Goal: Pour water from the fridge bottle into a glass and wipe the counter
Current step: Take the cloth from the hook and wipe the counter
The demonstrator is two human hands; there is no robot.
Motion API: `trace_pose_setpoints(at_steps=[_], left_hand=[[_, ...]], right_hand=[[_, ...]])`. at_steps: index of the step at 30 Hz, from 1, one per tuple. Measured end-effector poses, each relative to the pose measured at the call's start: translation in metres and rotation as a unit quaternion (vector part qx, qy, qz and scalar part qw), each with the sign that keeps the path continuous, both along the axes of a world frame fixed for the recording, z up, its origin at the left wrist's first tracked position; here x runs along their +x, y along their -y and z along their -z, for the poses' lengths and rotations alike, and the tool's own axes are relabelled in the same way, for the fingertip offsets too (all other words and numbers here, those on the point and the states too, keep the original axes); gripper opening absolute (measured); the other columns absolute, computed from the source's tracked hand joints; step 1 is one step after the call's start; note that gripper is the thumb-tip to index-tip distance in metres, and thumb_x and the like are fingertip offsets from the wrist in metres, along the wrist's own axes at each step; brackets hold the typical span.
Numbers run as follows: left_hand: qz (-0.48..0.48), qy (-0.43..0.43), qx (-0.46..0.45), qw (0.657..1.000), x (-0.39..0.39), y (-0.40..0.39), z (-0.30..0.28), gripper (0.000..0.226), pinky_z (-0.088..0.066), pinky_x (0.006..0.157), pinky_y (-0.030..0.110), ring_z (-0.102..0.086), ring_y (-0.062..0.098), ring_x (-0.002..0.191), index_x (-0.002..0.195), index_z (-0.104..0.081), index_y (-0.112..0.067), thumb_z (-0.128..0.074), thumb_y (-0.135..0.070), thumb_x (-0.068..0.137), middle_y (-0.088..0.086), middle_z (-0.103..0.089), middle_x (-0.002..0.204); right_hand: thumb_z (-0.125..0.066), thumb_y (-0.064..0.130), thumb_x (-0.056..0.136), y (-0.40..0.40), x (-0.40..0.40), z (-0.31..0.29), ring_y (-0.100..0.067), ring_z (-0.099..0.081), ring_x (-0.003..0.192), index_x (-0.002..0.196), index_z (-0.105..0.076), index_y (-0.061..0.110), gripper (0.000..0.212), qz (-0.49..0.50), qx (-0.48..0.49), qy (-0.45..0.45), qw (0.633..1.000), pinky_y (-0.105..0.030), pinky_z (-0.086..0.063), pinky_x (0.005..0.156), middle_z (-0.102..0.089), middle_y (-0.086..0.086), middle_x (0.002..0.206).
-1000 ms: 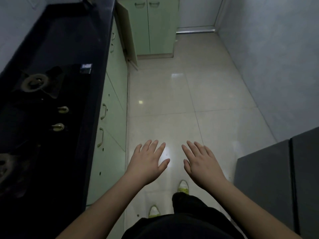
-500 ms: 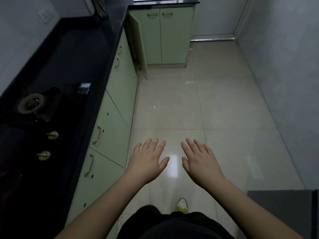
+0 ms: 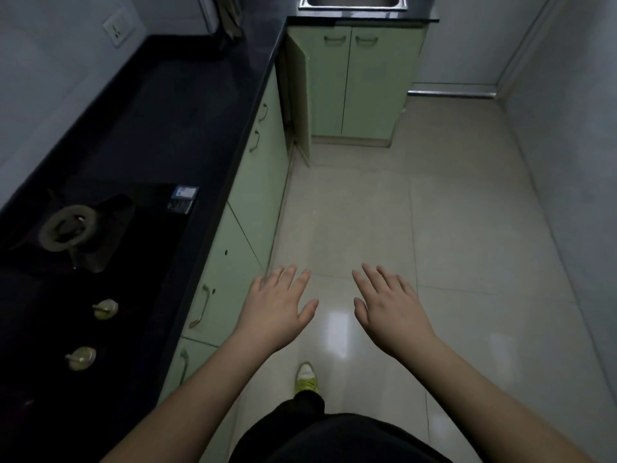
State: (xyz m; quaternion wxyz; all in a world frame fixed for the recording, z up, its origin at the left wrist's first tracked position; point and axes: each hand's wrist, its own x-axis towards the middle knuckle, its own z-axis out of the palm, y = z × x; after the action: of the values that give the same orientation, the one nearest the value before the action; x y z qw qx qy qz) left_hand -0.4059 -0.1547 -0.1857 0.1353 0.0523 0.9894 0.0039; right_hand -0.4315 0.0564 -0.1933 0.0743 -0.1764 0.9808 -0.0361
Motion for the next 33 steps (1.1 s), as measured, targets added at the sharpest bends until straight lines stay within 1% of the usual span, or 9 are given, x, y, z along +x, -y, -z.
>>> trace_pose_setpoints(at_steps=[4,7,13,18,22,24,27,30,33], left_hand=[[0.005,0.007,0.001,1.0,-0.048,0.033,0.002,0.088,-0.023,0.115,0.041,-0.02,0.019,0.147,0.155,-0.014,-0.029,0.01,-0.063,0.077,-0.003,-0.023,0.161],[0.015,0.005,0.007,1.0,-0.085,0.05,0.002,0.088,-0.024,0.114,0.041,-0.022,0.019,0.146,0.155,-0.016,-0.028,0.009,-0.062,0.078,-0.002,-0.025,0.16],[0.025,0.005,0.018,1.0,-0.149,0.061,0.0,0.09,-0.023,0.115,0.041,-0.022,0.019,0.146,0.155,-0.017,-0.027,0.01,-0.062,0.077,-0.001,-0.024,0.16],[0.02,0.023,0.029,0.999,-0.211,0.059,0.002,0.093,-0.022,0.116,0.042,-0.019,0.021,0.147,0.155,-0.016,-0.027,0.01,-0.065,0.074,0.0,-0.022,0.161],[0.022,0.006,0.018,1.0,-0.271,0.049,0.004,0.088,-0.029,0.11,0.041,-0.03,0.021,0.142,0.153,-0.026,-0.024,0.004,-0.063,0.08,0.001,-0.033,0.157],[0.012,0.01,0.017,1.0,-0.304,0.042,0.005,0.087,-0.03,0.109,0.04,-0.032,0.021,0.141,0.152,-0.028,-0.024,0.003,-0.063,0.08,0.0,-0.035,0.156],[0.0,0.023,0.023,0.999,-0.352,0.029,0.005,0.088,-0.029,0.11,0.041,-0.029,0.02,0.143,0.153,-0.027,-0.025,0.003,-0.064,0.079,-0.001,-0.032,0.157],[-0.002,0.032,0.022,0.999,-0.399,0.02,0.003,0.084,-0.026,0.114,0.042,-0.024,0.018,0.145,0.154,-0.021,-0.027,0.002,-0.064,0.082,-0.002,-0.028,0.159],[0.002,0.031,0.012,0.999,-0.443,0.017,-0.001,0.071,-0.023,0.116,0.042,-0.021,0.018,0.146,0.154,-0.018,-0.027,-0.01,-0.061,0.093,-0.003,-0.025,0.16]], right_hand=[[-0.032,0.038,0.087,0.027,-0.045,-0.002,-0.028,-0.06,0.118,0.127,-0.063,0.016,0.055,0.004,0.007,0.004,1.0,-0.045,-0.049,0.095,-0.062,-0.006,0.13],[-0.032,0.038,0.087,0.036,-0.077,-0.005,-0.028,-0.06,0.118,0.126,-0.063,0.016,0.055,0.015,0.016,0.001,1.0,-0.044,-0.049,0.095,-0.063,-0.006,0.129],[-0.028,0.039,0.088,0.041,-0.141,-0.008,-0.028,-0.056,0.123,0.131,-0.059,0.016,0.058,0.027,0.026,-0.005,0.999,-0.044,-0.045,0.1,-0.059,-0.006,0.134],[-0.027,0.038,0.087,0.047,-0.204,-0.001,-0.029,-0.056,0.123,0.131,-0.06,0.016,0.058,0.022,0.017,-0.002,1.0,-0.044,-0.044,0.1,-0.06,-0.007,0.134],[-0.031,0.036,0.087,0.038,-0.264,0.006,-0.03,-0.057,0.121,0.128,-0.061,0.015,0.055,0.015,0.004,0.001,1.0,-0.044,-0.046,0.098,-0.062,-0.007,0.131],[-0.032,0.036,0.087,0.03,-0.298,0.008,-0.029,-0.058,0.12,0.127,-0.061,0.015,0.054,0.01,0.001,0.006,1.0,-0.044,-0.047,0.096,-0.062,-0.007,0.13],[-0.032,0.036,0.087,0.016,-0.349,0.008,-0.028,-0.06,0.116,0.125,-0.064,0.015,0.053,0.008,-0.002,0.014,1.0,-0.042,-0.05,0.093,-0.064,-0.006,0.127],[-0.032,0.037,0.088,0.005,-0.397,0.011,-0.029,-0.058,0.119,0.128,-0.062,0.015,0.054,-0.008,-0.008,0.024,1.0,-0.042,-0.048,0.095,-0.063,-0.006,0.129],[-0.032,0.036,0.087,0.004,-0.442,0.011,-0.03,-0.06,0.118,0.126,-0.062,0.015,0.053,-0.023,-0.025,0.018,0.999,-0.043,-0.049,0.094,-0.064,-0.007,0.128]])
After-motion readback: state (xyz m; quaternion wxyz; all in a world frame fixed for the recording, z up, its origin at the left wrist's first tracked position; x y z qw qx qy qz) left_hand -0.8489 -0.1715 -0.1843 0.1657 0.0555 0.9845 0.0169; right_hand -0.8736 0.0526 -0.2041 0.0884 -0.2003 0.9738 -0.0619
